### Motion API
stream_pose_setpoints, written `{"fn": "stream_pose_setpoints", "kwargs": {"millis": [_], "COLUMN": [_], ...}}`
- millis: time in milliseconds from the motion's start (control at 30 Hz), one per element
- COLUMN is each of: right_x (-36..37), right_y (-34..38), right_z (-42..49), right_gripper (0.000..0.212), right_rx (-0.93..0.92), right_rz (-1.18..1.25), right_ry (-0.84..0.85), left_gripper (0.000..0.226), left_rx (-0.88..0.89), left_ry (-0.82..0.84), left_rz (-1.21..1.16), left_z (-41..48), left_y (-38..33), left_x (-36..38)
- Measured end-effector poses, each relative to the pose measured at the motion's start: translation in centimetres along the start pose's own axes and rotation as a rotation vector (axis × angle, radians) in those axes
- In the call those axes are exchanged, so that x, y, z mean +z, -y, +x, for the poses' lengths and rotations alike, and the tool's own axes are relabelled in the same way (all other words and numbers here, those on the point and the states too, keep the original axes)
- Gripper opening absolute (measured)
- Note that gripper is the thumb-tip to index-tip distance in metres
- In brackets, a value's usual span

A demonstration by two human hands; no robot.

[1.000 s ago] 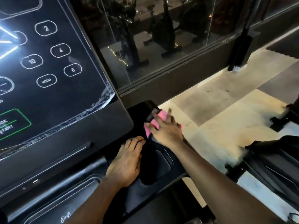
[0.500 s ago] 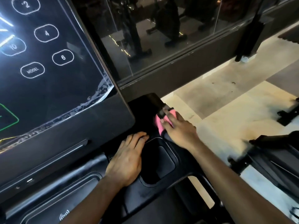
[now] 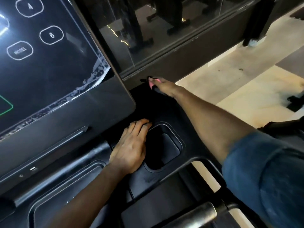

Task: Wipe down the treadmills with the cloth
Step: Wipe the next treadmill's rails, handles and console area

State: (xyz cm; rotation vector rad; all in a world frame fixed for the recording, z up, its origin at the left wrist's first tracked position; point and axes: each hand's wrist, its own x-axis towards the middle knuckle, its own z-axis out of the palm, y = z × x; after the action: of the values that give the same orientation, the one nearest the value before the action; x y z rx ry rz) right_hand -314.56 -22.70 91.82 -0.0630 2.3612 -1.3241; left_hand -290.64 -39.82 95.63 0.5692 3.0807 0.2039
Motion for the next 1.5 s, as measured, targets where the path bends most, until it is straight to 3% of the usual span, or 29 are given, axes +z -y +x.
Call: {"fn": "stream_pose_setpoints", "kwargs": {"millis": [167,267,367,567,633,800,933,1067,1167,1233,1367,1500], "right_x": [-1.3,-2.1,-2.0,-0.7,-0.3,-0.8,-1.2,-0.7,1.8,4.0,4.1,0.7], "right_y": [-6.1,-11.1,-11.4,-2.2,-2.1,-3.6,-6.9,-6.2,-5.5,-4.6,-3.7,-4.8], "right_z": [-8.4,-14.1,-14.8,-3.8,0.1,-2.1,-6.3,-13.3,-17.8,-20.0,-19.1,-15.4], "right_gripper": [0.069,0.084,0.064,0.063,0.079,0.077,0.082,0.061,0.071,0.072,0.076,0.083], "right_rx": [0.240,0.359,0.346,0.113,0.116,0.280,0.282,0.107,0.059,0.021,0.022,0.132], "right_rz": [0.231,0.342,0.382,0.300,0.264,0.371,0.389,0.171,-0.404,-0.630,-0.595,-0.271], "right_ry": [0.108,0.138,0.123,0.110,0.085,0.131,0.085,0.001,-0.117,-0.223,-0.273,-0.128], "left_gripper": [0.052,0.052,0.052,0.052,0.051,0.050,0.049,0.051,0.052,0.054,0.052,0.051], "left_rx": [-0.024,-0.032,-0.032,-0.018,-0.008,0.007,0.006,-0.012,-0.010,0.000,0.000,0.007], "left_ry": [-0.012,-0.016,-0.012,-0.002,-0.003,-0.021,-0.024,-0.027,-0.026,-0.030,-0.049,-0.058], "left_rz": [-0.003,-0.006,-0.002,0.008,0.005,0.001,0.012,0.023,0.022,0.023,0.020,0.019], "left_z": [-0.3,-0.2,-0.1,-0.2,-0.2,0.0,-0.1,0.0,0.0,0.0,-0.1,-0.2], "left_y": [-0.4,-0.4,-0.4,-0.2,-0.1,0.3,0.0,-0.3,-0.3,-0.4,-0.2,-0.3], "left_x": [0.2,0.2,0.4,0.3,0.3,0.5,0.4,0.4,0.3,0.3,0.3,0.4]}}
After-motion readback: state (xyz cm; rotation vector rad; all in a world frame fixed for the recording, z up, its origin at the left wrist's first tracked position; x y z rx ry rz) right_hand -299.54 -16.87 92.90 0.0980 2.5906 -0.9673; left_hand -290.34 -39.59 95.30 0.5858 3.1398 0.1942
